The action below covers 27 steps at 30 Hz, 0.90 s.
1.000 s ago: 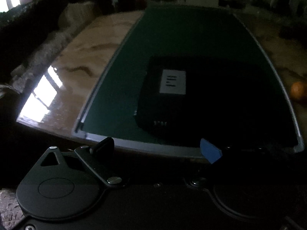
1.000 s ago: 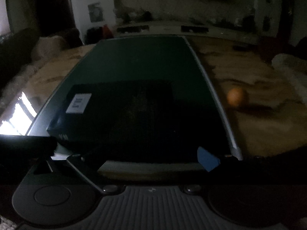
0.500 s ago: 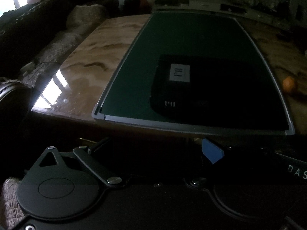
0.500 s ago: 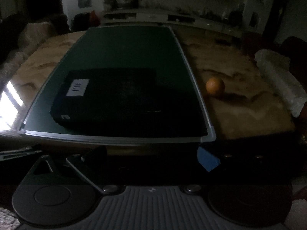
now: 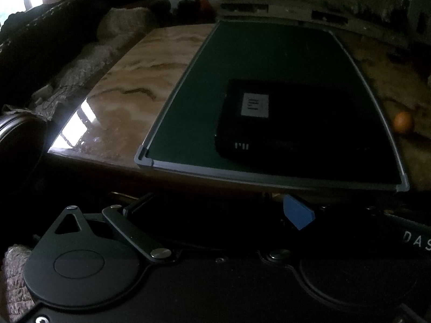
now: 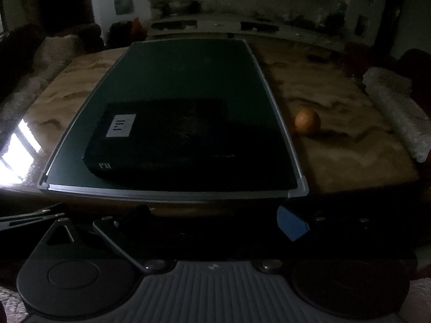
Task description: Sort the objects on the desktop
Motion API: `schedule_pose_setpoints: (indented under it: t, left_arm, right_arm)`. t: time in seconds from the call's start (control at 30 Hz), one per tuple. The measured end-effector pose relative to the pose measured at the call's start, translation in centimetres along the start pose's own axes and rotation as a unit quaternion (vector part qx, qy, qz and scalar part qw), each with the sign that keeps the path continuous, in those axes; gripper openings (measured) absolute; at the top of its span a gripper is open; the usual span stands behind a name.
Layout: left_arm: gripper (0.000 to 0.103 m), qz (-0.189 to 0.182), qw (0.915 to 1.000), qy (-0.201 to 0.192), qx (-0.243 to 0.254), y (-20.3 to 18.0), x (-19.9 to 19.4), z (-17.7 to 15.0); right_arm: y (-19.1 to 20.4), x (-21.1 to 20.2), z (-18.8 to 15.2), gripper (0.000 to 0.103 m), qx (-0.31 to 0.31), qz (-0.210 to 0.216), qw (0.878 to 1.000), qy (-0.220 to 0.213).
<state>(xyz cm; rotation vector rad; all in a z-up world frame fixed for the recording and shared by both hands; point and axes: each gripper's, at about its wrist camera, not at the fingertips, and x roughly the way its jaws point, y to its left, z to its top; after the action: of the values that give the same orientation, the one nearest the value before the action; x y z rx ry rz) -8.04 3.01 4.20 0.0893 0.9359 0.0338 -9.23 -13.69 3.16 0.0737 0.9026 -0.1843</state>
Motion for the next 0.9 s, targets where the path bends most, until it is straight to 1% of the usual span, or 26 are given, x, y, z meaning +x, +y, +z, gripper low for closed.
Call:
schedule_pose_setpoints:
  t: [0.23,0.9]
  left_arm:
    - [0.101,0.005,1.0,0.001,0.003,-0.16,-0.16,-0.15]
    - [0.101,0.005,0.9999,0.012,0.007,-0.55,0.08,-0.06]
  right_arm:
    - [0.07,-0.09,-0.13,0.103,0.001,0.006,1.0,0.003]
    - [0.17,0.24,-0.07,0.103,-0.001,0.005,1.0,0.004]
